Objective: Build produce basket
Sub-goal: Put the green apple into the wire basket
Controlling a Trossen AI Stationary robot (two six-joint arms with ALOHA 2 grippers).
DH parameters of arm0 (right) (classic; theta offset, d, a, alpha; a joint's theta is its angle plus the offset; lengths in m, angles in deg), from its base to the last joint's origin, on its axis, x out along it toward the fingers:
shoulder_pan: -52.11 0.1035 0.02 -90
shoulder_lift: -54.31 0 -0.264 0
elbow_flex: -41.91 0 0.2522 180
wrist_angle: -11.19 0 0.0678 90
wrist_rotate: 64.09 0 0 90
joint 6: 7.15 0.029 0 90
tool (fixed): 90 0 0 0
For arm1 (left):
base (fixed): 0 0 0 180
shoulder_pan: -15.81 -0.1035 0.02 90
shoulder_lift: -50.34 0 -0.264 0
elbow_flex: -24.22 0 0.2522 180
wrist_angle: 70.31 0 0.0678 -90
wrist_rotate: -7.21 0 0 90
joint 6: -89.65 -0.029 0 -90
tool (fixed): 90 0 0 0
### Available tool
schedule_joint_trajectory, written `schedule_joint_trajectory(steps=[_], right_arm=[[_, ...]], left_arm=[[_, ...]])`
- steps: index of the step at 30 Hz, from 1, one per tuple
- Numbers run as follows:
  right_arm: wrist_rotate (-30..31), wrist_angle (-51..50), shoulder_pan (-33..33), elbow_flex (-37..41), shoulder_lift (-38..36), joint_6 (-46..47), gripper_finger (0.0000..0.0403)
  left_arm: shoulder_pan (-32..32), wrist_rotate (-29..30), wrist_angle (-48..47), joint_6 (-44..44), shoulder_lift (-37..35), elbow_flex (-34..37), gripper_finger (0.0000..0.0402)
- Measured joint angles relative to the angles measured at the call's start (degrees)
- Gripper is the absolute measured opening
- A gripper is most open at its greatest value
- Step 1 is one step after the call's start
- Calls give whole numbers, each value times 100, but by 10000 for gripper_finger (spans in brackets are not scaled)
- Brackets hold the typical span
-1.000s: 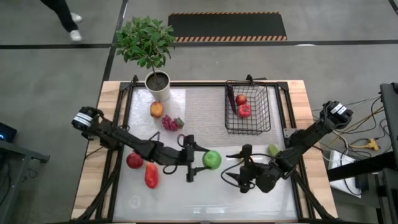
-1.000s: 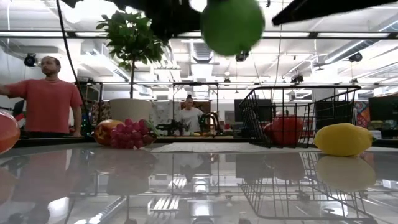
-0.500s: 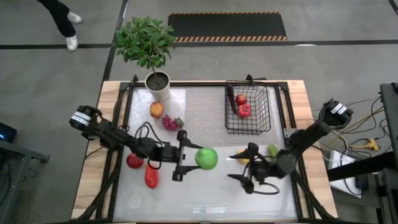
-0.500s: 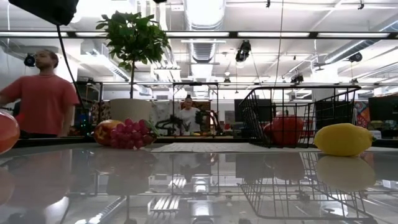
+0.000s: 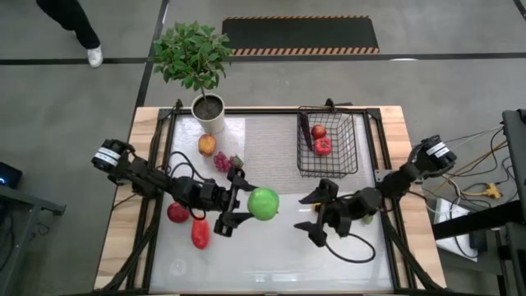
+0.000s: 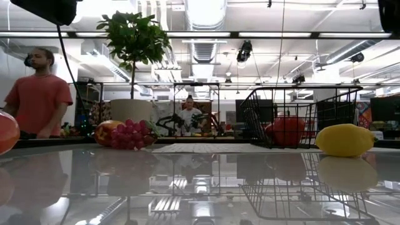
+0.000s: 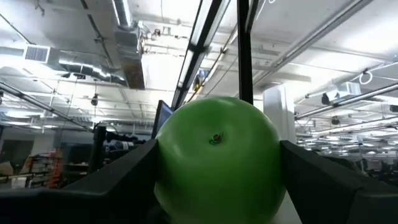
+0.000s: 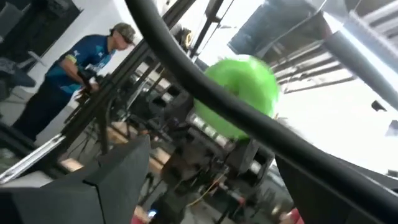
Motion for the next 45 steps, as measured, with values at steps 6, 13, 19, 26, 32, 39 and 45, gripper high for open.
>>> schedule_joint_trajectory(steps=[6, 13, 19, 26, 32, 39, 45], right_arm=[[-223, -116, -151, -374, -10, -124, 326], [-202, -1042, -284, -791, -15, 270, 288], [-194, -1157, -334, -849, -44, 300, 153], [-175, -1133, -499, -851, -85, 303, 70], [-214, -1173, -560, -851, -85, 198, 98], [-241, -1184, -650, -851, -83, 170, 139], [-247, -1181, -769, -851, -83, 176, 148]], left_arm=[[-11, 81, -60, 8, 0, 12, 286], [-103, 113, -98, 10, 2, 66, 286], [-122, 117, -97, 10, 2, 104, 286], [-122, 117, -110, -29, 2, 106, 286], [-199, 122, -210, -30, 2, 108, 286], [-304, 122, -230, -26, 2, 108, 286], [-370, 120, -232, -21, 2, 108, 286]])
